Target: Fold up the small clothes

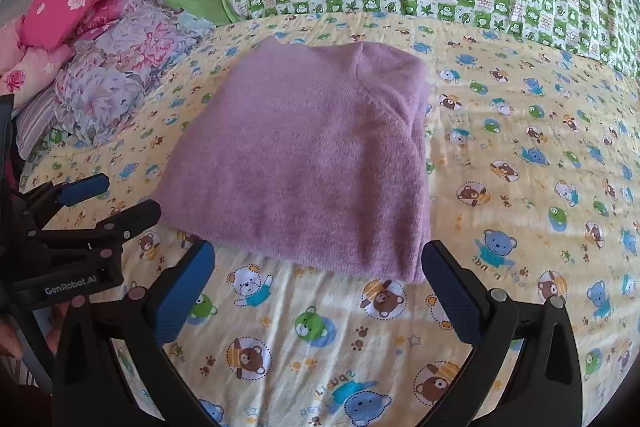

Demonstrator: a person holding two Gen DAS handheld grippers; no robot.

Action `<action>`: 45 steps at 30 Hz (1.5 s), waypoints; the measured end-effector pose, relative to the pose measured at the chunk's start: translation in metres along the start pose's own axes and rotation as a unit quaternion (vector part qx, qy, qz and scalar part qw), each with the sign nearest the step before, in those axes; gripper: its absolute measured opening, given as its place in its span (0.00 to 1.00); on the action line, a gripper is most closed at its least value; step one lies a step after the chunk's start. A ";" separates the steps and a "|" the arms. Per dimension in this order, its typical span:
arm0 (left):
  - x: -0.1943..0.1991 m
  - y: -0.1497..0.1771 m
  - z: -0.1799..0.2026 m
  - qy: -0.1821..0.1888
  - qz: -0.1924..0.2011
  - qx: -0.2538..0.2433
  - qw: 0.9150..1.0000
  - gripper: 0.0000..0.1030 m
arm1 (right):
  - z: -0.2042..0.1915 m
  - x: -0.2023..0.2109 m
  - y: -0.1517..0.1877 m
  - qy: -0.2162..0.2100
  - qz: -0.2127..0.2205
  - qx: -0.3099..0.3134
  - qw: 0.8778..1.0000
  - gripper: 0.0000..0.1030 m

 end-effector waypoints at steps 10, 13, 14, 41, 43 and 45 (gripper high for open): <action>0.001 -0.001 0.000 0.003 -0.006 0.015 1.000 0.84 | -0.007 0.002 -0.003 -0.002 0.003 0.010 1.000 1.00; 0.002 -0.001 0.001 0.005 -0.005 0.015 1.000 0.84 | -0.008 0.003 -0.005 -0.003 0.007 0.012 1.000 1.00; 0.003 -0.001 0.002 0.006 -0.005 0.016 1.000 0.84 | -0.008 0.004 -0.005 -0.003 0.007 0.013 1.000 1.00; 0.007 -0.002 0.004 0.007 -0.008 0.020 1.000 0.85 | -0.008 0.010 -0.012 -0.010 0.014 0.007 1.000 1.00; 0.007 -0.002 0.004 0.008 -0.008 0.019 1.000 0.85 | -0.009 0.010 -0.012 -0.009 0.014 0.006 1.000 1.00; 0.007 -0.002 0.005 0.008 -0.008 0.017 1.000 0.85 | -0.009 0.010 -0.012 -0.010 0.014 0.006 1.000 1.00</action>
Point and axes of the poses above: each gripper's, at about its wrist camera, not at the fingertips, and x roughly against the way its jaws point, z to its right, y to its underside, the point moved 6 cm from there along -x, roughly the way its jaws point, and after that the axes turned 7 degrees about -z, right-handed, at the moved point
